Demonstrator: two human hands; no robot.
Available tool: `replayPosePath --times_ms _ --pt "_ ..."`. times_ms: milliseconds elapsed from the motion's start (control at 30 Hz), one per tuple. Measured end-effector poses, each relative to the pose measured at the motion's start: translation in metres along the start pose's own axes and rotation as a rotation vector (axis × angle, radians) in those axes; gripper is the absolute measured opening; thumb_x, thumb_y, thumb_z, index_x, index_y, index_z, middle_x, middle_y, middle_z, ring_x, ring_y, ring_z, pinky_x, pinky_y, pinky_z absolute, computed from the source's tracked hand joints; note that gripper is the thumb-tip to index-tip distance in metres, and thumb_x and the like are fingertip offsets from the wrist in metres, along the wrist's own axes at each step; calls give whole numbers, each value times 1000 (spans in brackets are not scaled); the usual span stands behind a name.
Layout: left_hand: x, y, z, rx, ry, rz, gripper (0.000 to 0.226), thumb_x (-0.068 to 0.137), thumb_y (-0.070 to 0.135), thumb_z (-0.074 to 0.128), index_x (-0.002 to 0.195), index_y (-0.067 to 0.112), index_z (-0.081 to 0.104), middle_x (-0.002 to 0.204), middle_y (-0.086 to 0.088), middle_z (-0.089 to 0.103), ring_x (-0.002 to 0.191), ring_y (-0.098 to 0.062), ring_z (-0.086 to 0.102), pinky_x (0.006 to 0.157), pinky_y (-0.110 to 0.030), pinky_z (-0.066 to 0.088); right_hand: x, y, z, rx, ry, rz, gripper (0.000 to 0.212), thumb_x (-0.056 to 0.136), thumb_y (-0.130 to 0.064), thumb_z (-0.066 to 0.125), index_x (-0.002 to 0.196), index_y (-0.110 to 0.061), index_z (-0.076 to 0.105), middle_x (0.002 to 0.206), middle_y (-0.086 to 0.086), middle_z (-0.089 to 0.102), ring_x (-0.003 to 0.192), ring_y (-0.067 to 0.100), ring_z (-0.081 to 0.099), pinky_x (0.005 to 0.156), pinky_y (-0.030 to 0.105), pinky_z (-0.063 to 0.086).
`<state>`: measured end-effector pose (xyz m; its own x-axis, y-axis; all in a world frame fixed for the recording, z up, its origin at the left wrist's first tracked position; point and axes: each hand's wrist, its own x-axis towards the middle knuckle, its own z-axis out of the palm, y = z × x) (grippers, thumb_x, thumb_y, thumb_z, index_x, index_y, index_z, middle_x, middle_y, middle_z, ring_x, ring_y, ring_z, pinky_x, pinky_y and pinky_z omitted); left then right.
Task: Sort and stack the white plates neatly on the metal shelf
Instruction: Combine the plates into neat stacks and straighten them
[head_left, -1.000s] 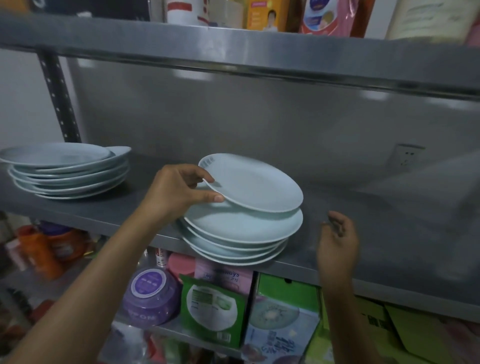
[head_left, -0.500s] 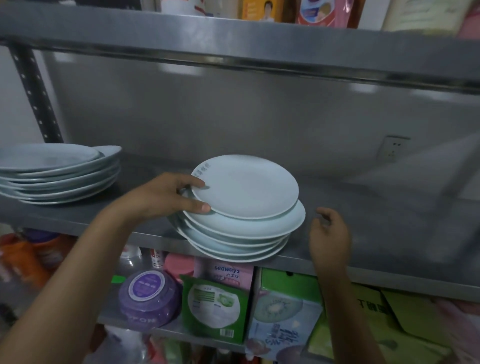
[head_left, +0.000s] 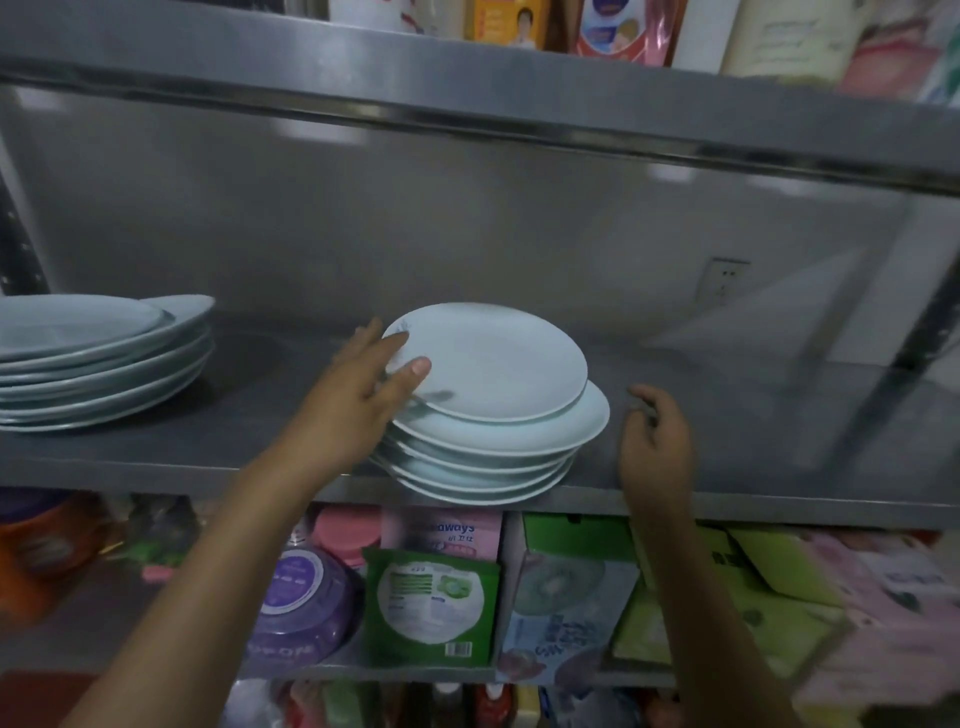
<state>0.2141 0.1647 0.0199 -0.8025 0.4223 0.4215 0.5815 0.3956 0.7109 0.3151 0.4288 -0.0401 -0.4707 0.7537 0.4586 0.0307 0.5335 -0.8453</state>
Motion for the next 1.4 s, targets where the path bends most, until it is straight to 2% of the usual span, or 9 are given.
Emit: replayPosePath --times_ms 100,200,333,500,733,1000,1233,1300,1400 --pt "-5 11 9 32 28 165 61 93 53 35 146 23 39 160 4 17 147 -6 6 120 -31 2 -8 -26 -13 22 68 -65 28 91 -30 39 111 -34 58 92 7 59 78 20 51 73 33 44" --pt "-18 23 15 84 54 299 54 100 47 29 147 21 37 160 2 19 147 -8 6 118 -26 -2 -22 -62 -25 64 115 -128 24 96 -20 44 109 -31 60 109 5 63 98 18 59 86 32 48" --pt "-41 33 16 132 77 359 56 98 43 23 149 21 32 160 1 19 148 -9 5 121 -32 -1 -52 -106 -36 149 83 -211 21 97 -18 47 106 -33 57 114 -3 62 105 7 56 83 6 38" --pt "-76 39 4 272 152 350 55 101 46 19 151 23 26 160 3 16 149 -10 3 121 -32 -1 -100 -146 -27 273 -79 -319 21 96 -18 47 107 -33 59 115 -11 61 110 3 54 97 30 45" --pt "-139 10 -42 320 205 155 55 100 47 21 151 25 28 160 5 18 148 -7 4 122 -35 5 -158 -174 18 453 -221 -434 22 94 -12 50 110 -18 63 110 -11 61 108 2 53 96 18 40" --pt "-175 -37 -125 116 417 -26 49 101 43 34 147 26 38 154 14 30 143 2 18 120 -29 17 -223 -192 75 504 -442 -270 20 95 -19 52 111 -26 63 111 -14 63 106 1 57 90 19 44" --pt "-161 -108 -193 -108 576 -68 38 102 29 38 138 21 49 138 12 49 120 12 41 92 7 25 -240 -205 172 518 -468 -82 19 96 -15 52 111 -20 62 104 -13 64 89 -15 56 76 3 41" --pt "-150 -135 -213 -138 552 -58 39 102 31 39 140 22 47 141 11 48 125 7 40 96 3 27 -244 -217 211 466 -426 -63 18 96 -17 50 112 -19 60 103 -13 63 90 -11 57 78 6 41" --pt "-131 -168 -233 -159 482 14 41 102 32 40 142 21 44 146 8 44 134 0 37 114 -23 29 -245 -234 264 448 -337 10 18 97 -16 49 111 -16 60 100 -8 64 89 2 59 76 11 44"
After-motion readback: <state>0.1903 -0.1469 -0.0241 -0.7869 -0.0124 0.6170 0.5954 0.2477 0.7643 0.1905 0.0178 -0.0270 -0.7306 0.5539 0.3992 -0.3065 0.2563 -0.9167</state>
